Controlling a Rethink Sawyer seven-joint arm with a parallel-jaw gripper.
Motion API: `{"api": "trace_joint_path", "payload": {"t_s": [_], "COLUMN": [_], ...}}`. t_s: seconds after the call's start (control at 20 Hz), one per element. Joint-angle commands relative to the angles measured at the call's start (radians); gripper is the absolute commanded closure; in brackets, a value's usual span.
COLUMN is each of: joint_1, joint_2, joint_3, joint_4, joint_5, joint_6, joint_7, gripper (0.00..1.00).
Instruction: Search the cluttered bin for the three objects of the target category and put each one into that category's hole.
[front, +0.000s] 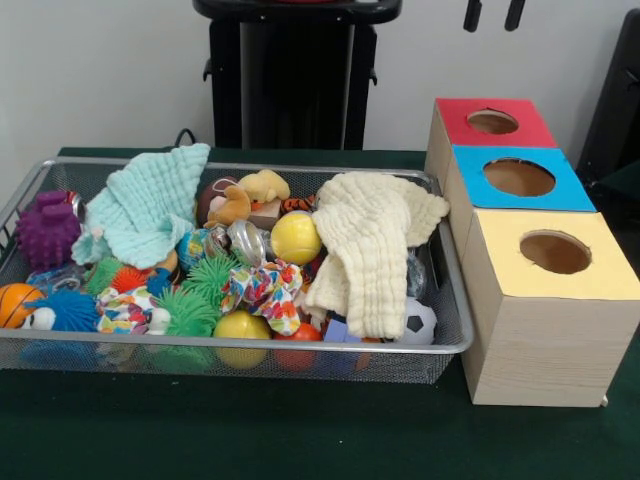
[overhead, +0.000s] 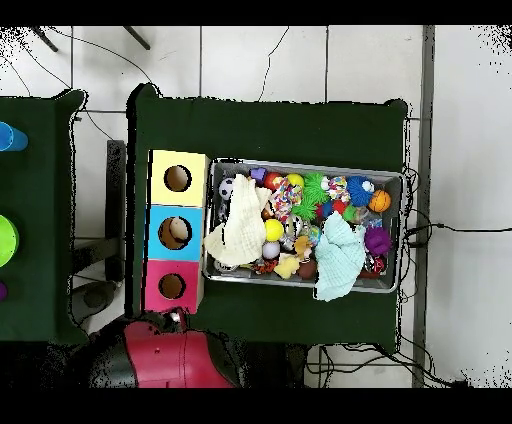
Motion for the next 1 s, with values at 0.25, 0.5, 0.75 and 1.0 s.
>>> {"api": "trace_joint_path", "payload": {"t_s": [0.25, 0.5, 0.75, 1.0], "joint_1": [-0.135, -0.211, -0.286, -0.330], "joint_2": [0.075, 0.092, 0.145, 0.170], "joint_3": [0.055, 0.090, 0.123, 0.150], "joint_4": [0.001, 0.016, 0.013, 0.002], "joint_5": [0.019, -0.005, -0.051, -0.073], "joint_6": [-0.128, -0.164, -0.234, -0.245], "joint_7": [0.129, 0.074, 0.038, 0.020], "gripper": [0.00, 0.00, 0.00, 0.00]}}
